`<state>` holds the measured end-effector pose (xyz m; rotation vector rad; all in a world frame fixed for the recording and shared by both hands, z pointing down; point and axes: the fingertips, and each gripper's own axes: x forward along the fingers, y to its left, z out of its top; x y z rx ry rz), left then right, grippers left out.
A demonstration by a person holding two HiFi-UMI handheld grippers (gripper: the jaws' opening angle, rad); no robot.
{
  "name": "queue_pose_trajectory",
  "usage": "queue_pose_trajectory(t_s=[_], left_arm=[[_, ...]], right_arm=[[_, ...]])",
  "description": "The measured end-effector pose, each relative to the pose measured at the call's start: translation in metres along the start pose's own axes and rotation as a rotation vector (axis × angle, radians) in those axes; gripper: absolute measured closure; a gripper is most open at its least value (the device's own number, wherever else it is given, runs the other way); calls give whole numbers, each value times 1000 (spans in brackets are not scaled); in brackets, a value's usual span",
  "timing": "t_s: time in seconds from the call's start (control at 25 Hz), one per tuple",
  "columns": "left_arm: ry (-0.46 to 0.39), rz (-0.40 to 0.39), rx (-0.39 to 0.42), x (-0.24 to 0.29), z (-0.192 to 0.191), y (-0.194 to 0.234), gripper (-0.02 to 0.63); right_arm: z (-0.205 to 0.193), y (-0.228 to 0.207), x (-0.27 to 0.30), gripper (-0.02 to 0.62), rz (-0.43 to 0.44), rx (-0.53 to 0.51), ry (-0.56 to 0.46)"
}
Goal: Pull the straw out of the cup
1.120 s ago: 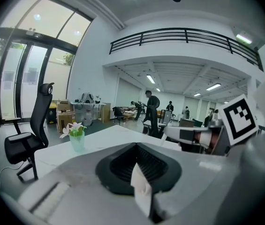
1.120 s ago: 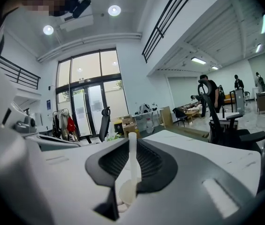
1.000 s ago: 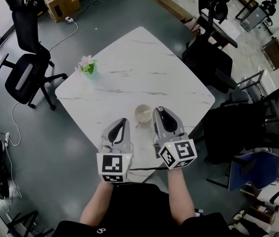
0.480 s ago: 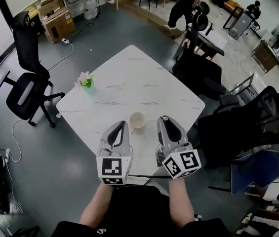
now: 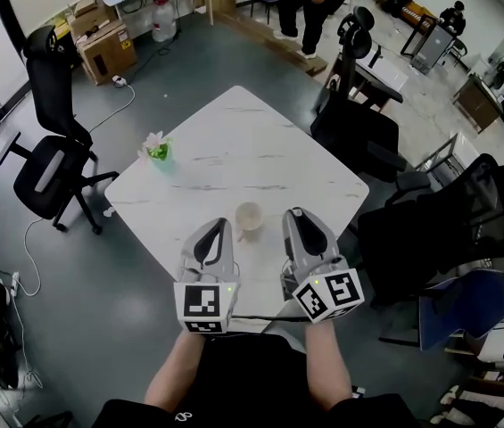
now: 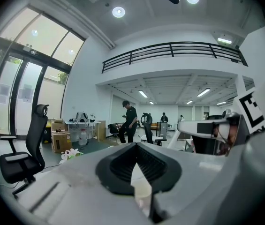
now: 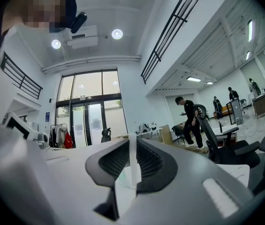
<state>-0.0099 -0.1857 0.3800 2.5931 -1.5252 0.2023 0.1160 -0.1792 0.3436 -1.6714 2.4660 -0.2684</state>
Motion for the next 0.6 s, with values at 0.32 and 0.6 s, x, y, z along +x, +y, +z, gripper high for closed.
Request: queue_pose_trajectory(t_s=[0.32,0.6], left_arm=[[2,1,-5,-1,-2,1,604],[3,-1,-6,0,-4,1,604]], right_arm=[[-3,2,1,549,1,-3,9],[-5,2,1,549,2,-7,10]])
